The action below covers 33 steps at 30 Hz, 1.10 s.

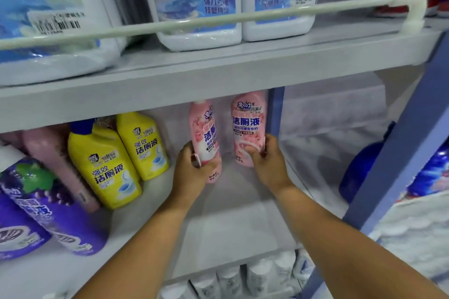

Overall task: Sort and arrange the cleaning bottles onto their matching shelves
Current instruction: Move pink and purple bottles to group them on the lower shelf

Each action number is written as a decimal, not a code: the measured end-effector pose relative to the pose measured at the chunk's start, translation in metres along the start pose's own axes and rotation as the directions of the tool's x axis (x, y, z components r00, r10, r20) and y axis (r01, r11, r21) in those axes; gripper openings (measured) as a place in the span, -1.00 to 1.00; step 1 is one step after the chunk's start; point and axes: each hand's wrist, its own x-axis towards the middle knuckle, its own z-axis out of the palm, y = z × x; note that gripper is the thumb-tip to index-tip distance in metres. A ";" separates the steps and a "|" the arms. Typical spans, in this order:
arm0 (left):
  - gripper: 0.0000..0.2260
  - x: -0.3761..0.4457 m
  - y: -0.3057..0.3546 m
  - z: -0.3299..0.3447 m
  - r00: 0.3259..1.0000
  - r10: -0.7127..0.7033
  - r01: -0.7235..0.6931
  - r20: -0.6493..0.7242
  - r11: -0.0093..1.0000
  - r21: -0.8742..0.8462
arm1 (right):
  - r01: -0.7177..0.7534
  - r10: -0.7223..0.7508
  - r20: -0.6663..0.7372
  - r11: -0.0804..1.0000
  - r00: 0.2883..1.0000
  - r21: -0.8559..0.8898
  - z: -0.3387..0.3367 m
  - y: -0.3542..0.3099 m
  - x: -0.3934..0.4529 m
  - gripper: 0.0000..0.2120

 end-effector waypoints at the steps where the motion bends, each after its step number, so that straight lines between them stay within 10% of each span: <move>1: -0.46 0.007 -0.003 0.002 1.000 -0.018 0.019 0.011 1.000 -0.015 | 0.002 -0.002 0.002 1.000 1.000 0.010 0.001 0.000 0.004 -0.62; 25: -0.76 0.055 -0.034 0.043 0.994 -0.068 0.077 0.087 0.992 -0.100 | -0.073 0.064 -0.239 0.997 0.969 -0.030 0.018 0.028 0.050 -0.85; 33: -0.72 0.062 -0.034 0.051 0.995 -0.033 0.041 0.095 0.996 -0.076 | -0.094 0.069 -0.181 0.987 0.981 -0.129 0.016 0.028 0.053 -0.60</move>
